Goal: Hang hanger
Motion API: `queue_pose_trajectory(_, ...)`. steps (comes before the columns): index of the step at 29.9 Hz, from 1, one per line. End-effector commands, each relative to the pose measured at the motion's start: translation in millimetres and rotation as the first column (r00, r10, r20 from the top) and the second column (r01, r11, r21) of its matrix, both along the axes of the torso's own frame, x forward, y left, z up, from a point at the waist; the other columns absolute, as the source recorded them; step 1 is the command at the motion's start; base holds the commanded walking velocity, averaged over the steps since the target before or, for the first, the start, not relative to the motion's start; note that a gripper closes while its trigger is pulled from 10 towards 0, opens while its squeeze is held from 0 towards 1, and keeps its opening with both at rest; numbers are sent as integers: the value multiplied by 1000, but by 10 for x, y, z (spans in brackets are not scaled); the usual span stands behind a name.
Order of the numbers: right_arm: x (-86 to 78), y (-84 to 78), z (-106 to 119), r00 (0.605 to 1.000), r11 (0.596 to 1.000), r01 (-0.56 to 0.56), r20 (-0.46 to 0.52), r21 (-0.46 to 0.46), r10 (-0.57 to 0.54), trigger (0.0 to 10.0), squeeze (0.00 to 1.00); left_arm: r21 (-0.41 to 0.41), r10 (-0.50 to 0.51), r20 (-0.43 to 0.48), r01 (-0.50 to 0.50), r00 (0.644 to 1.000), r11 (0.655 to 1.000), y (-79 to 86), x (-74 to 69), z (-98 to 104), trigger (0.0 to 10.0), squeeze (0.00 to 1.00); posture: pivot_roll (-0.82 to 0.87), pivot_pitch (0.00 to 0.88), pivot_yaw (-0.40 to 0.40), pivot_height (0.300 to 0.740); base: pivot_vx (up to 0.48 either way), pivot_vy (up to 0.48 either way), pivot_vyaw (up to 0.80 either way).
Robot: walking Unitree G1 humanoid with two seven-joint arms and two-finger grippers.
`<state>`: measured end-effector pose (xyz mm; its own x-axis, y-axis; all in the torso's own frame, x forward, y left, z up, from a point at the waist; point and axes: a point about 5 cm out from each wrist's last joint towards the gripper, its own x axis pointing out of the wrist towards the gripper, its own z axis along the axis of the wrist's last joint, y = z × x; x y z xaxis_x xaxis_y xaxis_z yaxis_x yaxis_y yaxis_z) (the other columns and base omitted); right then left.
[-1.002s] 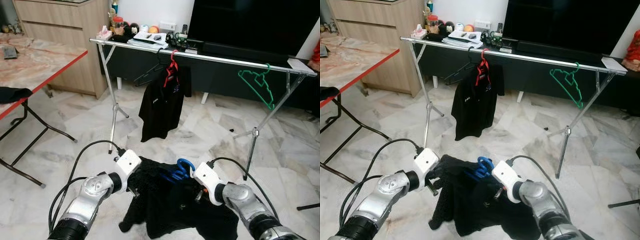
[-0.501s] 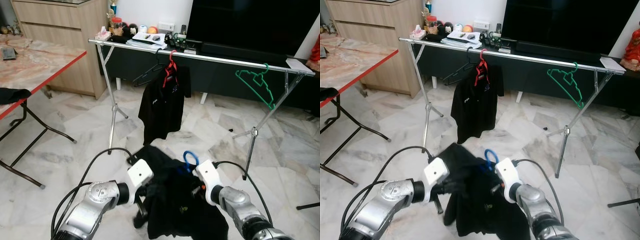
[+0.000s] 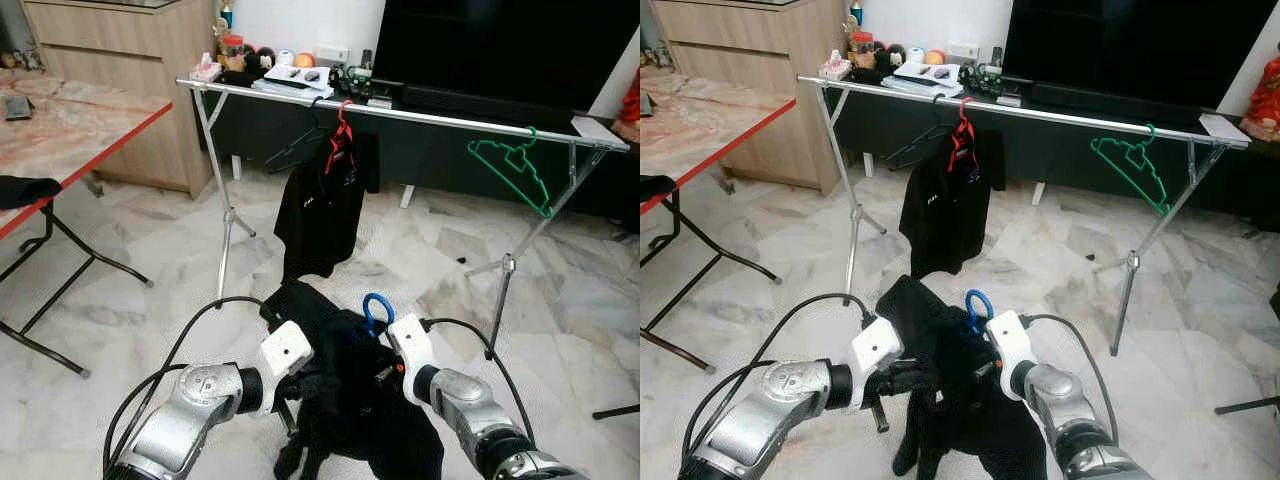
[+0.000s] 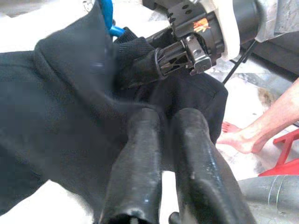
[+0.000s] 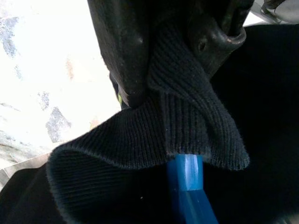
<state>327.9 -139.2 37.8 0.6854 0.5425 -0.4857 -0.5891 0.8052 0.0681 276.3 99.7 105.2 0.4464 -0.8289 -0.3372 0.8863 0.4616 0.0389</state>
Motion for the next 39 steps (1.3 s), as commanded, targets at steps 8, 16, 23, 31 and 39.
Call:
queue_pose_trajectory(8,97,-2,143,997,1000,-17,73,-1,17,0,0,4,-7,10,7,1000,1000,30,-5,65,10000,1000,97,55,-92,740,0,0,0)
queue_pose_trajectory(16,31,-22,153,955,950,-275,72,-150,288,0,0,81,4,20,-6,1000,997,273,-15,66,10000,1000,103,56,-99,740,0,0,0)
queue_pose_trajectory(23,-108,-149,83,862,826,-484,3,-290,507,0,0,213,-31,3,30,1000,977,468,-64,-38,10000,1000,104,58,-104,740,0,0,0)
queue_pose_trajectory(31,-169,-190,120,787,757,-602,-27,-255,617,0,0,296,-15,56,-2,998,955,474,35,-125,10000,1000,102,58,-113,740,0,0,0)
queue_pose_trajectory(39,-162,-95,126,762,730,-625,-12,-276,648,0,0,223,-113,35,103,993,969,253,43,-78,10000,0,105,55,-116,740,0,0,0)
